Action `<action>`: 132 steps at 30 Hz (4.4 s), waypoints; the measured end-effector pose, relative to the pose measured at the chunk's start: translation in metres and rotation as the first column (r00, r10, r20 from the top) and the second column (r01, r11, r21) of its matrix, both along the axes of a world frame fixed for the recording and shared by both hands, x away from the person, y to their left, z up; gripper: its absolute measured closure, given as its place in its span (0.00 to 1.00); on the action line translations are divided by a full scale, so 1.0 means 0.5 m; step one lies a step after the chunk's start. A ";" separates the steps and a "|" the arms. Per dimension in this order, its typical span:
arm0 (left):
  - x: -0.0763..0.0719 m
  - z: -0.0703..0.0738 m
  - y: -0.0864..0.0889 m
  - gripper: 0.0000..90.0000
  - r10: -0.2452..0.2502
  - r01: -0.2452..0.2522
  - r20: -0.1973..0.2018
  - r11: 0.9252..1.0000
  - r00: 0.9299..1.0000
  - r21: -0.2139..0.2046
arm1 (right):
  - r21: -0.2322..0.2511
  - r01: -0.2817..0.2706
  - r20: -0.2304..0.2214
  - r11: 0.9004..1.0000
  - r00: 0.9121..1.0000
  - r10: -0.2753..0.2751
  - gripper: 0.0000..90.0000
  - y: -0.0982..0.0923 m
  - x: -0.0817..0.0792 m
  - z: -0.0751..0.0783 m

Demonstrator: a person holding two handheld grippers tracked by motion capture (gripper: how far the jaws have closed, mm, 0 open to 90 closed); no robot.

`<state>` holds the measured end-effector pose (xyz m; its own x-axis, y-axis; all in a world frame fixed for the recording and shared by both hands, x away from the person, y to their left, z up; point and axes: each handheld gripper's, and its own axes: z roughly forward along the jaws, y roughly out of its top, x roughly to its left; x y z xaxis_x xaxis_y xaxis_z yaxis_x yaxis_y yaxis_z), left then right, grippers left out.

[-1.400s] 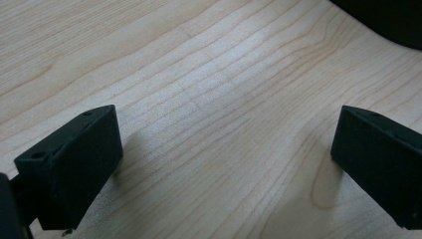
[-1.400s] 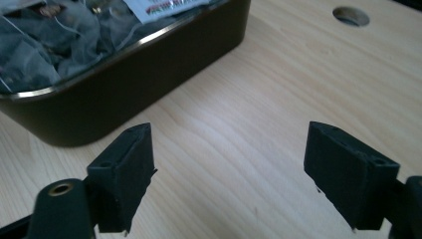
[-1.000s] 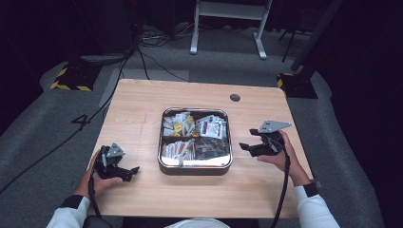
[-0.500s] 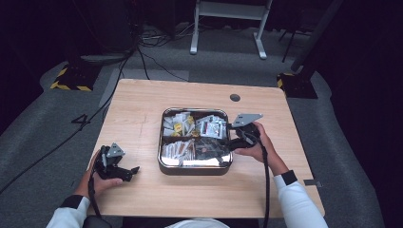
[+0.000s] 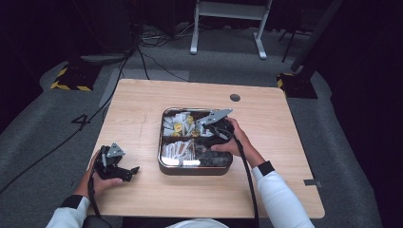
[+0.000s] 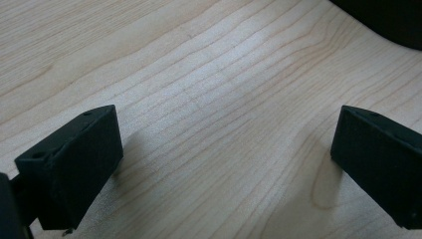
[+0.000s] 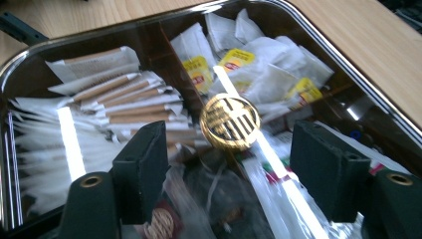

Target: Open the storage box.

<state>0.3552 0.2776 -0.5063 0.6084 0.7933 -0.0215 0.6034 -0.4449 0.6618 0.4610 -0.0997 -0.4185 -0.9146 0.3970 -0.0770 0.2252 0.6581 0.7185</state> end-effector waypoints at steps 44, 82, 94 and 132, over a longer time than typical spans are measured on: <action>0.000 0.000 0.000 0.01 0.001 -0.001 0.003 1.000 1.000 0.003 | 0.018 0.058 0.014 0.998 0.998 -0.058 0.66 0.014 0.022 0.054; 0.000 0.000 0.001 0.00 -0.004 0.004 0.003 1.000 1.000 0.001 | 0.035 0.204 0.086 0.978 0.975 -0.206 0.66 -0.240 -0.033 0.120; 0.000 0.000 0.001 0.00 -0.004 0.004 0.003 1.000 1.000 0.001 | 0.044 0.249 0.075 0.968 0.965 -0.251 0.66 -0.294 -0.038 0.107; 0.000 0.000 0.001 0.00 -0.004 0.004 0.003 1.000 1.000 0.001 | 0.035 0.420 0.016 0.907 0.907 -0.420 0.66 -0.444 -0.021 0.037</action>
<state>0.3554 0.2780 -0.5063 0.6115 0.7910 -0.0190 0.5999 -0.4479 0.6629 0.4506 -0.3219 -0.3998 -0.6608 0.7466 -0.0774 0.4598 0.4842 0.7444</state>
